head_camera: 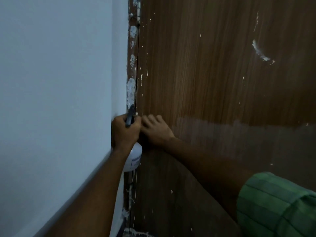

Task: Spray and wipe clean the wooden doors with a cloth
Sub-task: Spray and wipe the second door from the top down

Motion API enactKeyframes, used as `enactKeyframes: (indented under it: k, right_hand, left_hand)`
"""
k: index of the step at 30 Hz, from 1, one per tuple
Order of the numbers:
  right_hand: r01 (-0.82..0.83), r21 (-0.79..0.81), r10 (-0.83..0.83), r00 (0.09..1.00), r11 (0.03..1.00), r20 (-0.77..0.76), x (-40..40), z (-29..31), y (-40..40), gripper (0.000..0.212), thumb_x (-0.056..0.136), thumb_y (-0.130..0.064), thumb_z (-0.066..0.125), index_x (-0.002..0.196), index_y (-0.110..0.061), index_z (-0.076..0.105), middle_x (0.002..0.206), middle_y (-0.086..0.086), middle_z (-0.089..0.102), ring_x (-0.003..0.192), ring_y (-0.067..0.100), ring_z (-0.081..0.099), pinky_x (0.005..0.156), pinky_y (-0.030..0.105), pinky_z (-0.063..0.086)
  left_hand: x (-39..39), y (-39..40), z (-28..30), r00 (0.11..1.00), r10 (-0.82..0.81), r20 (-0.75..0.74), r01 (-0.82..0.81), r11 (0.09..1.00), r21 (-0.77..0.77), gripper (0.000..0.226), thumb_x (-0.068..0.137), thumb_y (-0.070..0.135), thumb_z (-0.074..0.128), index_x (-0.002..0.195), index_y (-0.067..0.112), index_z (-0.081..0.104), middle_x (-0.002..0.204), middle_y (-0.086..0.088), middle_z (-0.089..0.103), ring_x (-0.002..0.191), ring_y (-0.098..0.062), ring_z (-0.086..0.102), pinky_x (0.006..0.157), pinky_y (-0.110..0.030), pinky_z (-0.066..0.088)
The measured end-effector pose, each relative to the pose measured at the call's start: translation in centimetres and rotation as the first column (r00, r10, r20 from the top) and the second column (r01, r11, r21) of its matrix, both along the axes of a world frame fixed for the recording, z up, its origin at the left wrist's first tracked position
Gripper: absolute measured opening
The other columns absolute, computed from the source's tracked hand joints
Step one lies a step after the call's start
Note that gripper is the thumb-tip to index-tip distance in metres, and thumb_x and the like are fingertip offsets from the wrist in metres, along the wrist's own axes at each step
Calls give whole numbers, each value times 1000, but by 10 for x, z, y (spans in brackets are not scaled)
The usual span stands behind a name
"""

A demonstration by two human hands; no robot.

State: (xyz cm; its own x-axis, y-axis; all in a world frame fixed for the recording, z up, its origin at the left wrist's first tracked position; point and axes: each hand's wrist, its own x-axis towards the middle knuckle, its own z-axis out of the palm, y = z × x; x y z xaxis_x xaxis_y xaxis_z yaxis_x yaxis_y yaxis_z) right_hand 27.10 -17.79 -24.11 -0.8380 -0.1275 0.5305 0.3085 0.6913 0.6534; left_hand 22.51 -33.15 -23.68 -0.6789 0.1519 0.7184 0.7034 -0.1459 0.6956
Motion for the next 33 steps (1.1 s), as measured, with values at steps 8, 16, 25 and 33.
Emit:
enactKeyframes:
  k: [8,16,25,33]
  right_hand:
    - [37,144,-89,923,989,374,9,-51,0,76,89,-36,72,156,-25,37,161,14,30,141,35,34,110,51,36]
    - [32,-193,-113,897,981,-428,-9,32,-12,68,83,-35,73,145,-22,46,143,17,46,122,36,44,98,50,40]
    - [-3,130,-30,966,992,257,21,-3,-1,67,90,-33,72,151,-24,46,159,13,36,140,36,38,107,51,39]
    - [76,-37,-70,987,996,143,62,-47,15,76,89,-38,70,156,-27,35,158,14,31,138,37,36,110,54,34]
  left_hand:
    - [3,-5,-4,999,-47,16,47,999,-19,36,99,11,67,64,10,59,51,3,45,43,-6,49,43,-12,36]
    - [-3,-2,-9,997,-62,51,65,996,-55,34,100,25,68,70,9,68,60,-13,64,55,-32,63,51,-31,52]
    - [7,4,-15,995,-50,83,63,985,-159,31,92,47,69,78,20,71,71,-3,72,66,-26,71,71,-49,64]
    - [20,20,-21,991,-122,57,131,972,-195,31,96,35,70,71,17,67,68,-9,71,63,-29,70,70,-52,63]
